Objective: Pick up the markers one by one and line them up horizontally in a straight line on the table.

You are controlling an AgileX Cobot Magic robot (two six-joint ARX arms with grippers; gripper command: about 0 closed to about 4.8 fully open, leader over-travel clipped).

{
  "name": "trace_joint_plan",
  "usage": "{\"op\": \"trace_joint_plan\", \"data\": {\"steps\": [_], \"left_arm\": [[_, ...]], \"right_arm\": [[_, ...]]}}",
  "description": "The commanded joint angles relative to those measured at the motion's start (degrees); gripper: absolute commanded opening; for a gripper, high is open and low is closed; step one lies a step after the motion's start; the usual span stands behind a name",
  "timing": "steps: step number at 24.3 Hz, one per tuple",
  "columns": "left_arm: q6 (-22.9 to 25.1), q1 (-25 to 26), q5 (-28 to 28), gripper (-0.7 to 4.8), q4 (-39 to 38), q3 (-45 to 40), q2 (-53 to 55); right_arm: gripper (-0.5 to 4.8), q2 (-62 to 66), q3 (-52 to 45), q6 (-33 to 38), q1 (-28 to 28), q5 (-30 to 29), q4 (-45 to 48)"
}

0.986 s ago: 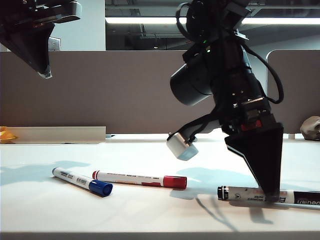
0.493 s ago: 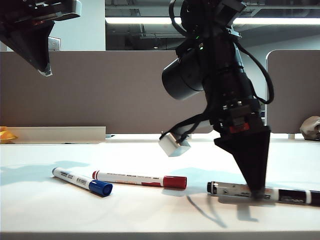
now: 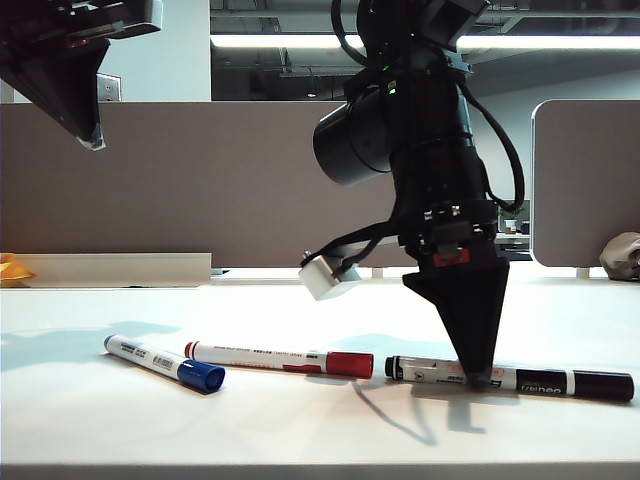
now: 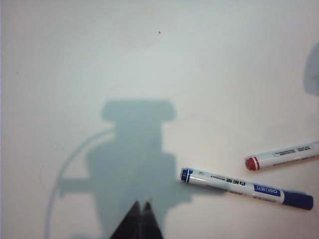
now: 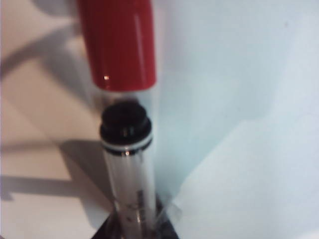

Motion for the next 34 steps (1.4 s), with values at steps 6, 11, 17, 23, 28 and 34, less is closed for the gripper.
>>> {"op": "trace_joint_plan", "data": {"steps": [6,11,17,23,28,34], "left_arm": [[0.2,-0.1,0.0,-0.06,0.5,0.2,-0.3],[0.2,-0.1,0.0,-0.06,0.5,0.2,-0.3],[0.2,-0.1,0.0,-0.06,0.5,0.2,-0.3],[0.2,-0.1,0.0,-0.06,0.5,0.2,-0.3],[0.2,-0.1,0.0,-0.06,0.4,0.2,-0.3],[0.2,-0.1,0.0,-0.06,-0.5,0.2,-0.3]], "right_arm": [[0.96,1.3,-0.7,0.7,0.1,-1.0,6.1],[1.09,1.3,-0.7,1.0,0.2,-1.0,6.1],[1.09,1.3,-0.7,1.0,0.9,-1.0,6.2],[1.09,1.2,-0.1,1.0,1.3,-1.0,6.9],[1.09,1.2,2.7,1.1,1.6,-0.8,7.2],[1.22,1.3,4.8,1.5,1.5,-0.9,6.8]]}}
